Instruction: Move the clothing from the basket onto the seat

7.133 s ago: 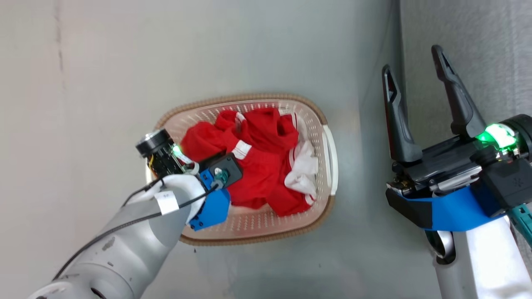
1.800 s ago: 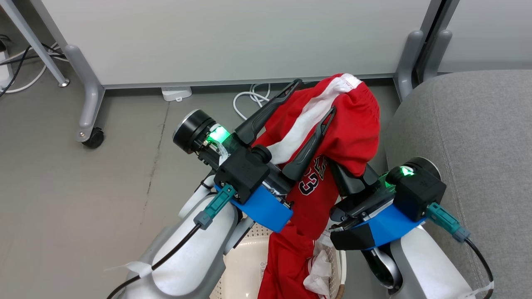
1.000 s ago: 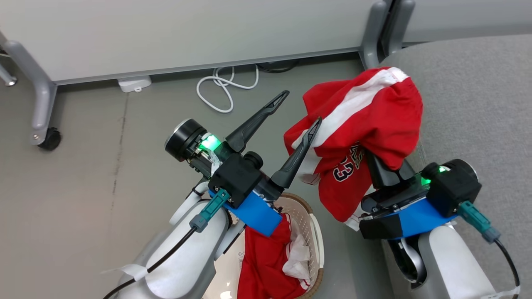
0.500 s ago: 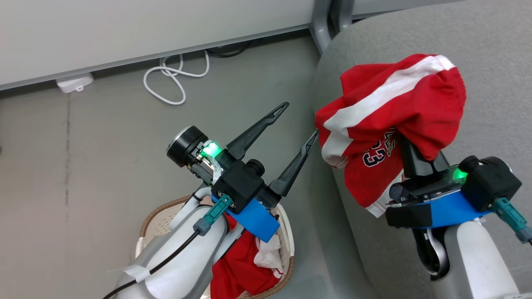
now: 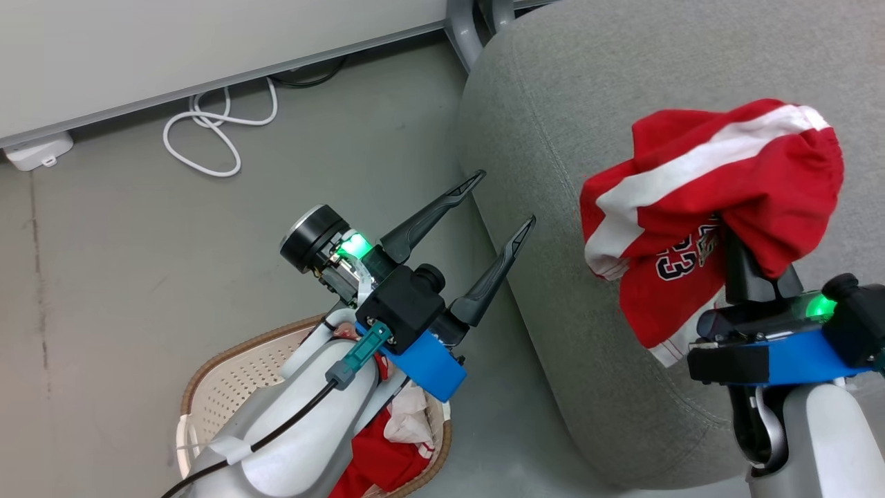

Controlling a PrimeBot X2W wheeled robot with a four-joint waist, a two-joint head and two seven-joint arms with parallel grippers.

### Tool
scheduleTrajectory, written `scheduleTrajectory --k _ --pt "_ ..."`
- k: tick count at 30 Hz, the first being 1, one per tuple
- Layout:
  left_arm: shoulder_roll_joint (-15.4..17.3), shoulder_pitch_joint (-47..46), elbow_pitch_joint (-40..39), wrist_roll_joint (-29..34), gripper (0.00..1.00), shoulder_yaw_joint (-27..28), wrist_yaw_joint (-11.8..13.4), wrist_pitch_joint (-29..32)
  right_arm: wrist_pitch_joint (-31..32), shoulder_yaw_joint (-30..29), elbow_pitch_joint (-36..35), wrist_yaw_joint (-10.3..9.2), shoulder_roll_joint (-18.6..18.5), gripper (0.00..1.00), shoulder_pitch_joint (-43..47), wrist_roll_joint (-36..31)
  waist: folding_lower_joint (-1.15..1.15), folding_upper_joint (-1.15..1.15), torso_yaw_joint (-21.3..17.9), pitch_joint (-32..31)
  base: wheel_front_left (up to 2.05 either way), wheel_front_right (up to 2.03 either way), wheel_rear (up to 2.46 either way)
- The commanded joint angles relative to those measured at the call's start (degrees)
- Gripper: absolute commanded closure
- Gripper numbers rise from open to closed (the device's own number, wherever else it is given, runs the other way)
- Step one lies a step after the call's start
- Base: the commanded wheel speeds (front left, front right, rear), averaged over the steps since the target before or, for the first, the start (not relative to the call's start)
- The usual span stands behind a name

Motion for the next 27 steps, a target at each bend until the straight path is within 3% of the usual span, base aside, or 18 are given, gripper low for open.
scheduleTrajectory --k 1,16,27 --pt "0.4 -1.0 0.1 0.0 0.0 -0.1 -0.5 -0.2 -0.2 -0.5 -0.3 0.03 -0.1 1.0 0.6 0.1 0.0 0.0 -0.4 0.0 0.0 0.0 0.0" --pt "0.6 -1.9 0.1 -0.5 0.0 -0.7 -0.5 -0.2 -0.2 -3.6 -1.4 0.03 -0.1 1.0 -1.1 -0.3 0.0 0.0 -0.2 0.6 0.0 0.0 0.0" --pt "1.5 -4.6 -0.6 0.0 0.0 -1.0 -0.5 -0.2 -0.2 -9.2 -4.3 0.03 -0.1 1.0 -13.4 -3.7 0.0 0.0 2.3 7.8 0.0 0.0 0.0"
